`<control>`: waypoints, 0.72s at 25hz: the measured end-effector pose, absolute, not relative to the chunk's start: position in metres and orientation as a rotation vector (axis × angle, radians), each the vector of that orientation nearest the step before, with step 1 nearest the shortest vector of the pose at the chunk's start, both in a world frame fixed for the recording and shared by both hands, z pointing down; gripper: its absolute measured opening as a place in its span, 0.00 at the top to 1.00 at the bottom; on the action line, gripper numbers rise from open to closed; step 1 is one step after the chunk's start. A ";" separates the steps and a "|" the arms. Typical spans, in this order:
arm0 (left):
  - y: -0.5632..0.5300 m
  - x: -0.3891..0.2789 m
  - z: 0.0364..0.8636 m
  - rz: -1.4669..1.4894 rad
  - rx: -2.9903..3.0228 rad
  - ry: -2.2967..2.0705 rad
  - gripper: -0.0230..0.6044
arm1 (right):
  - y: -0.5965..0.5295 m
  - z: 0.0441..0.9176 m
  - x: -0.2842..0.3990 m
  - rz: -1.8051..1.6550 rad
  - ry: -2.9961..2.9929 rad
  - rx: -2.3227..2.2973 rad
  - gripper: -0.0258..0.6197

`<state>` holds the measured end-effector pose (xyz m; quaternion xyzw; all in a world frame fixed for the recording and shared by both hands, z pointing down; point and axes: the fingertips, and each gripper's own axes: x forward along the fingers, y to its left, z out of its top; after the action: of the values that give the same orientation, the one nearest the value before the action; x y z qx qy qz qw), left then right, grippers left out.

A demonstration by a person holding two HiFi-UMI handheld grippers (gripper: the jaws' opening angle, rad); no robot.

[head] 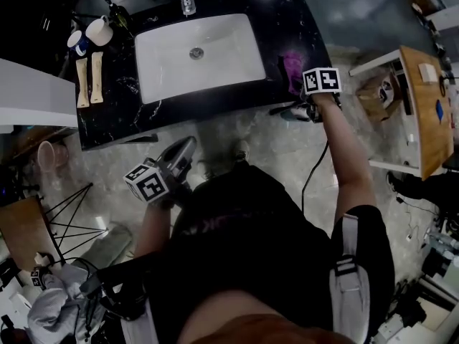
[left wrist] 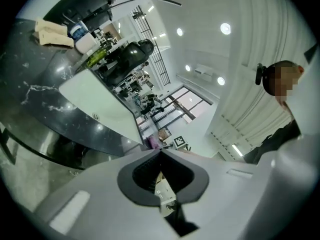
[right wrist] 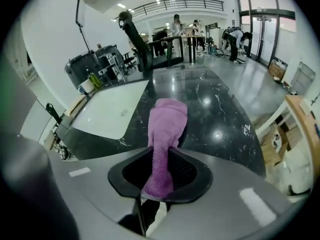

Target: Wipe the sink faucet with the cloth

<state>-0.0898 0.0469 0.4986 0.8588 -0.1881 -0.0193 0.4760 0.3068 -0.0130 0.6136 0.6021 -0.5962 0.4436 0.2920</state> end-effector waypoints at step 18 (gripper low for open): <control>0.046 -0.083 0.485 -0.031 2.151 -0.385 0.96 | -0.001 0.571 0.304 0.998 -1.599 1.727 0.64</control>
<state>-0.0831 0.0461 0.4848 0.8739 -0.1564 -0.0125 0.4602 0.3036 -0.0012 0.5710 0.6468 -0.5988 0.3739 0.2885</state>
